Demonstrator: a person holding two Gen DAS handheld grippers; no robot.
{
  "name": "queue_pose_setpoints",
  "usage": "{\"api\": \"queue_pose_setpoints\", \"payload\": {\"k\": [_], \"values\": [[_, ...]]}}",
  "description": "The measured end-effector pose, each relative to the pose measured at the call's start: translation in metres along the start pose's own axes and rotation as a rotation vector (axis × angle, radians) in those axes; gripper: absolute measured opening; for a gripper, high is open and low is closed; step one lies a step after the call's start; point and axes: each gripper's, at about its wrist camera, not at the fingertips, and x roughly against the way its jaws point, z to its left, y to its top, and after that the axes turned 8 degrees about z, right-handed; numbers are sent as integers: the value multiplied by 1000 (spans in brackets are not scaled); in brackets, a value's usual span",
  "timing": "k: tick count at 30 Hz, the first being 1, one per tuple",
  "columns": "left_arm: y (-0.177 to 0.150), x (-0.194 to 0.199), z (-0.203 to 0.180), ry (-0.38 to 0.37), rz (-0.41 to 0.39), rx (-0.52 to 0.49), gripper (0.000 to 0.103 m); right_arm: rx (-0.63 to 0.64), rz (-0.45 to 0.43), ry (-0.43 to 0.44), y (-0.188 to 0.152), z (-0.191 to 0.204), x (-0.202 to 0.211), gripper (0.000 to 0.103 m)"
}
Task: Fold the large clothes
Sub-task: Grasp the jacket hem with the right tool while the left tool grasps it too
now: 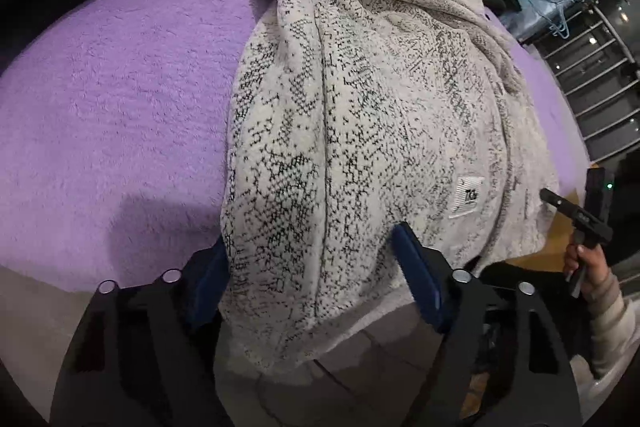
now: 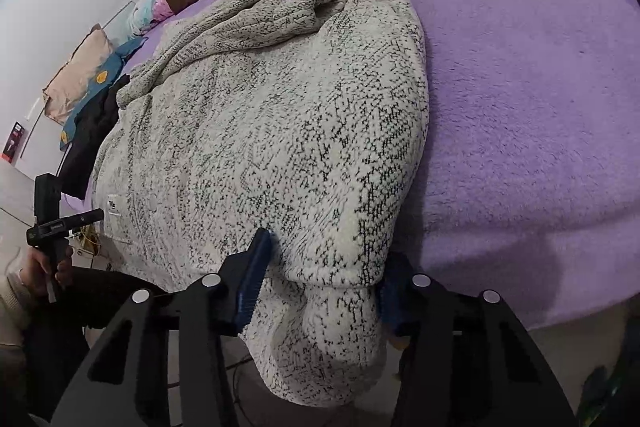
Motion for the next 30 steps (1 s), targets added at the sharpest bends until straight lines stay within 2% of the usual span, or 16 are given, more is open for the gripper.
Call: {"api": "queue_pose_setpoints", "payload": {"k": [6,9,13,16,18,21,30], "values": [[-1,-1,-4,-7,12,9,61,-6,0,-15,0,4,5,43],[-1,-1,-4,-17,16,19,57,3,-4,-3,0,9,8,37],[0,-3,-1,-34,23,36,52,0,15,23,0,10,2,22],[0,-3,4,-68,37,63,43,-13,27,51,0,8,1,17],[1,-2,4,-93,44,73,33,-35,29,83,1,5,3,15],[1,4,5,-117,49,94,24,-53,21,135,2,4,9,14],[-6,38,-5,-244,-9,168,16,-58,-53,222,6,16,38,13]]}}
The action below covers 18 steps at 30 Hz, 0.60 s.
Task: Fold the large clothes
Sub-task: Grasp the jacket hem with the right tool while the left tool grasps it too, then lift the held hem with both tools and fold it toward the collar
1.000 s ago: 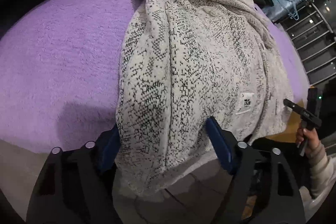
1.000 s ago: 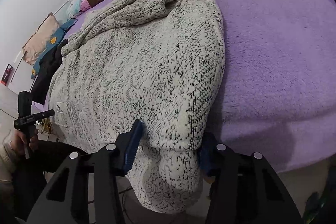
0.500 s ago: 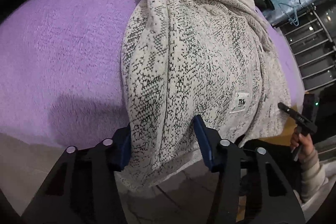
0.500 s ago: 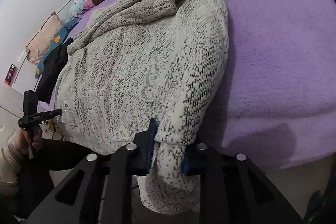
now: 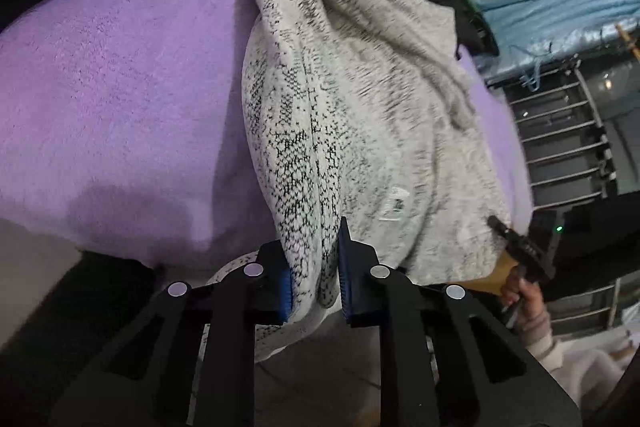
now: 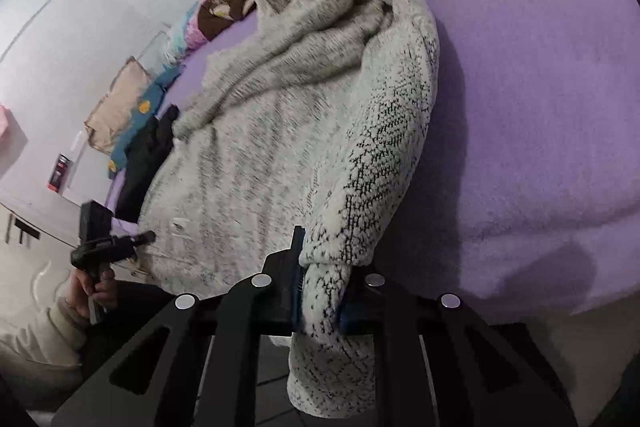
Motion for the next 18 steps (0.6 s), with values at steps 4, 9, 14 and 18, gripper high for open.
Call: {"api": "queue_pose_setpoints", "payload": {"k": [4,9,14,18], "values": [[-1,7,-4,-59,7,52,14,17,-22,32,6,13,10,13],[3,15,-11,-79,28,113,13,34,-33,57,16,26,17,12],[16,30,-27,-118,23,114,13,74,-38,77,33,34,24,11],[29,40,-36,-151,23,134,12,101,-40,83,47,43,31,11]]}}
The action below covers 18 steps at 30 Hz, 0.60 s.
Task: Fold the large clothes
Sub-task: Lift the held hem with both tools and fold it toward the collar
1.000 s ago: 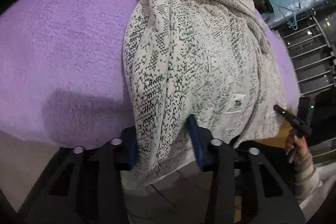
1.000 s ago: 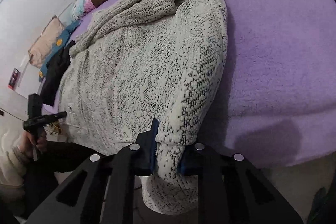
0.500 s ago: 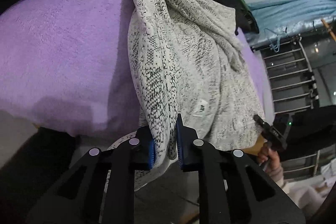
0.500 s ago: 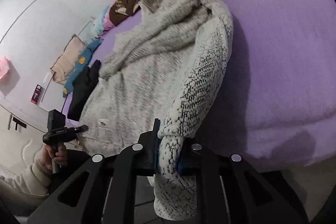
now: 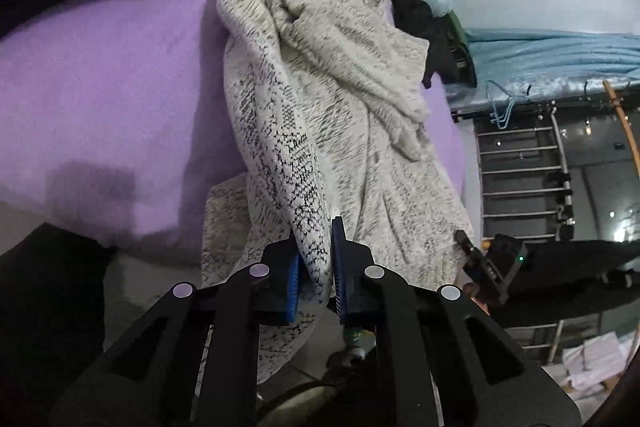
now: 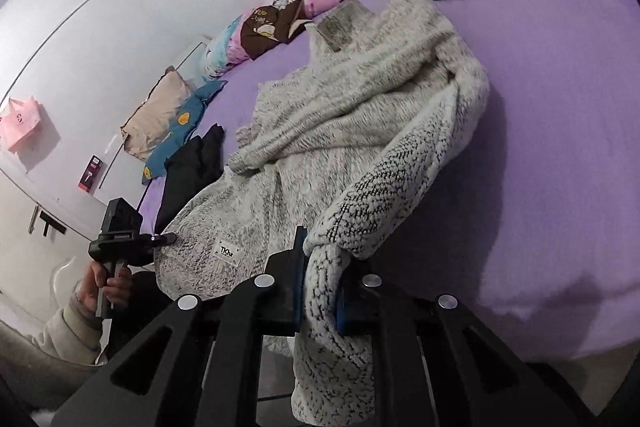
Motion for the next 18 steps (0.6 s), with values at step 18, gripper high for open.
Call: {"api": "queue_pose_setpoints", "payload": {"k": [18], "values": [[45,19,-37,-93,14,53,11,38,-9,55,59,14,11,10]]}}
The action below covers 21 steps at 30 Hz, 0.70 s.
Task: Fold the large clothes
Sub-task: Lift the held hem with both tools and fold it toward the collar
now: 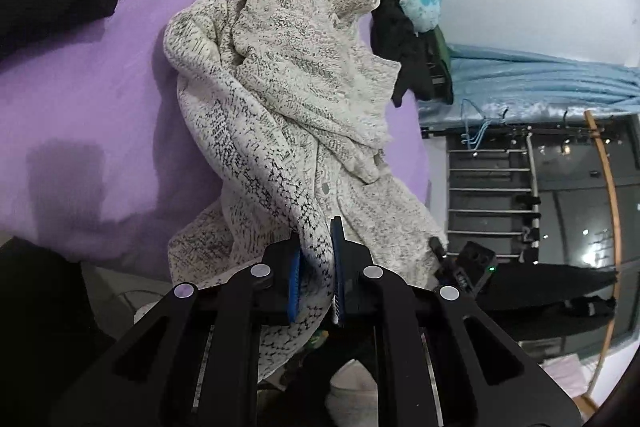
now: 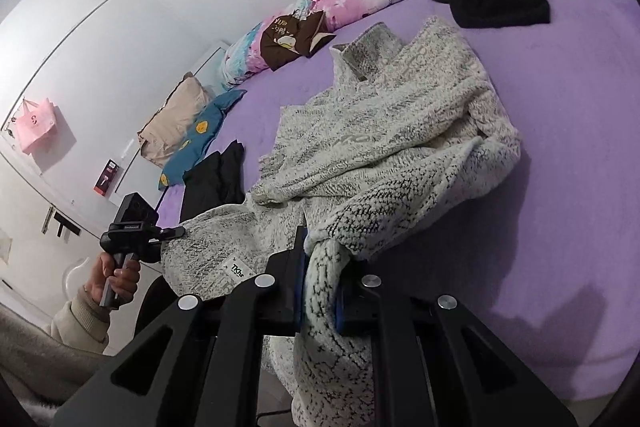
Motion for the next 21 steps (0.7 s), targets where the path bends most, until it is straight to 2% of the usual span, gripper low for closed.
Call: {"api": "queue_pose_setpoints", "payload": {"k": [3,13,21], "values": [[5,1,-6,34,1,-8,11,5,3,4,7,2,2,10],[28,15,-20,-27,-16,20,11,36,-30,2,41,10,20,10],[68,29,-35,-11,-53,41,11,45,-57,12,86,7,25,10]]}}
